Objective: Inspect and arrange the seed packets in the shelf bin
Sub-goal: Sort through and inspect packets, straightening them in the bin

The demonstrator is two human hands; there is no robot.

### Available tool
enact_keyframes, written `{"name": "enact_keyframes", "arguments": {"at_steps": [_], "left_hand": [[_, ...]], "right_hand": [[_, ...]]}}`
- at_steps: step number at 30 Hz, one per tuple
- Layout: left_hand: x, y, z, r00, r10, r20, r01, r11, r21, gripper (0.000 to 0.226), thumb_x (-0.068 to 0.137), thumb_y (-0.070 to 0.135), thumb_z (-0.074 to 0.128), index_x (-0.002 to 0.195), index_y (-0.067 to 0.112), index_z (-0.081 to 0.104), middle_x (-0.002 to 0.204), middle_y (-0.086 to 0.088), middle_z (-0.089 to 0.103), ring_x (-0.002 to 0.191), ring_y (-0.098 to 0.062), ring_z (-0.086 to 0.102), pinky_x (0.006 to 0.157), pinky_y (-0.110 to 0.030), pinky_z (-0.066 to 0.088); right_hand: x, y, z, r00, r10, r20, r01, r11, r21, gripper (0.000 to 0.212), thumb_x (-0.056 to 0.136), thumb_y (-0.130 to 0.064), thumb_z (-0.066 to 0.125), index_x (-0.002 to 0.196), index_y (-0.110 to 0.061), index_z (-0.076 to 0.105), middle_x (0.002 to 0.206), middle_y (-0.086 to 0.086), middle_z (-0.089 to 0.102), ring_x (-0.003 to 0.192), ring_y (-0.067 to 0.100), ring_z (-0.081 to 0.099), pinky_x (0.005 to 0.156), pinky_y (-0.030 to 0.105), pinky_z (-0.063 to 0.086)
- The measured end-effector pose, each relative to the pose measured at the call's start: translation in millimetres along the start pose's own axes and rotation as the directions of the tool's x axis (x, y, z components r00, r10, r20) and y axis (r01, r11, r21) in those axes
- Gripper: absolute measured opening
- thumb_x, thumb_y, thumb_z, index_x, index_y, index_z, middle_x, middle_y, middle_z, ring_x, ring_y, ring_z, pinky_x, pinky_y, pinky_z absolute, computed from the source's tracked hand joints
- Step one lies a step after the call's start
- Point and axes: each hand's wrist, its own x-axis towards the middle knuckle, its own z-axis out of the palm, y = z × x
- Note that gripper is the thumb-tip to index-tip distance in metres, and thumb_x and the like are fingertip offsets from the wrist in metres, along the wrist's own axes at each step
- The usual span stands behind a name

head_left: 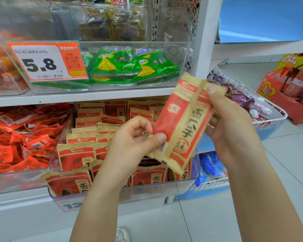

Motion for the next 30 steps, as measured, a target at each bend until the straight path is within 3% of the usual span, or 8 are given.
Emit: {"name": "enact_keyframes", "arguments": {"at_steps": [5, 9, 11, 13, 18, 22, 26, 30], "left_hand": [[1, 2, 5, 0.980, 0.035, -0.197, -0.080, 0.971, -0.226, 0.026, 0.069, 0.021, 0.071, 0.074, 0.014, 0.046, 0.078, 0.001, 0.072, 0.070, -0.013, 0.071, 0.053, -0.018, 0.051], [1, 0, 10, 0.967, 0.109, -0.229, -0.103, 0.994, 0.036, 0.024, 0.080, 0.016, 0.075, 0.090, 0.015, 0.054, 0.106, 0.007, 0.070, 0.090, -0.007, 0.071, 0.067, -0.018, 0.055], [0, -4, 13, 0.961, 0.185, -0.204, -0.129, 0.958, 0.258, 0.031, 0.076, 0.031, 0.080, 0.093, 0.028, 0.055, 0.116, 0.013, 0.064, 0.101, -0.006, 0.066, 0.079, -0.028, 0.057], [-1, -5, 14, 0.957, 0.219, -0.191, -0.126, 0.905, 0.407, 0.031, 0.073, 0.048, 0.076, 0.090, 0.037, 0.052, 0.110, 0.015, 0.063, 0.101, -0.007, 0.063, 0.084, -0.035, 0.054], [-4, -3, 12, 0.944, 0.320, -0.078, -0.187, 0.716, 0.672, 0.019, 0.091, 0.048, 0.051, 0.089, 0.029, 0.051, 0.090, 0.015, 0.059, 0.087, -0.001, 0.054, 0.071, -0.014, 0.040], [-4, -5, 13, 0.926, 0.377, -0.005, -0.252, 0.628, 0.736, 0.025, 0.097, 0.041, 0.040, 0.092, 0.022, 0.054, 0.088, 0.014, 0.058, 0.079, -0.005, 0.055, 0.065, -0.024, 0.042], [-4, -7, 14, 0.932, 0.361, -0.016, -0.242, 0.656, 0.715, 0.023, 0.099, 0.040, 0.038, 0.094, 0.024, 0.054, 0.082, 0.014, 0.060, 0.073, -0.004, 0.056, 0.059, -0.021, 0.043], [-2, -8, 11, 0.942, 0.315, -0.117, -0.177, 0.762, 0.622, 0.018, 0.096, 0.036, 0.051, 0.087, 0.024, 0.062, 0.081, 0.010, 0.069, 0.079, -0.006, 0.064, 0.072, -0.034, 0.053]], "right_hand": [[-11, 4, 13, 0.922, 0.190, 0.338, -0.104, 0.961, -0.257, 0.023, 0.087, -0.025, 0.063, 0.109, -0.018, 0.068, 0.094, 0.002, 0.077, 0.082, 0.017, 0.074, 0.070, 0.033, 0.062], [-11, 9, 16, 0.955, 0.114, 0.272, -0.062, 0.979, -0.193, 0.017, 0.092, -0.022, 0.062, 0.107, -0.020, 0.069, 0.095, 0.002, 0.077, 0.084, 0.019, 0.074, 0.074, 0.039, 0.061], [-10, 11, 16, 0.966, 0.077, 0.246, -0.035, 0.984, -0.173, 0.018, 0.092, -0.022, 0.062, 0.108, -0.019, 0.069, 0.096, 0.003, 0.077, 0.084, 0.020, 0.074, 0.073, 0.040, 0.062], [-8, 12, 15, 0.971, 0.064, 0.230, -0.021, 0.982, -0.187, 0.017, 0.092, -0.023, 0.063, 0.108, -0.019, 0.069, 0.096, 0.003, 0.077, 0.086, 0.023, 0.073, 0.074, 0.042, 0.062], [-7, 12, 16, 0.973, 0.051, 0.225, -0.004, 0.979, -0.204, 0.018, 0.091, -0.024, 0.065, 0.107, -0.018, 0.069, 0.097, 0.008, 0.076, 0.081, 0.024, 0.073, 0.070, 0.042, 0.062], [-6, 13, 16, 0.972, 0.017, 0.236, 0.043, 0.967, -0.249, 0.019, 0.091, -0.024, 0.066, 0.108, -0.017, 0.068, 0.093, 0.008, 0.075, 0.080, 0.028, 0.073, 0.069, 0.042, 0.062], [-5, 13, 14, 0.972, 0.001, 0.237, 0.065, 0.961, -0.270, 0.016, 0.090, -0.026, 0.067, 0.105, -0.019, 0.068, 0.091, 0.007, 0.075, 0.077, 0.028, 0.072, 0.067, 0.039, 0.062], [-6, 11, 14, 0.966, 0.011, 0.257, 0.060, 0.962, -0.266, 0.015, 0.091, -0.026, 0.066, 0.104, -0.021, 0.068, 0.091, 0.006, 0.075, 0.082, 0.031, 0.072, 0.069, 0.043, 0.062]]}}
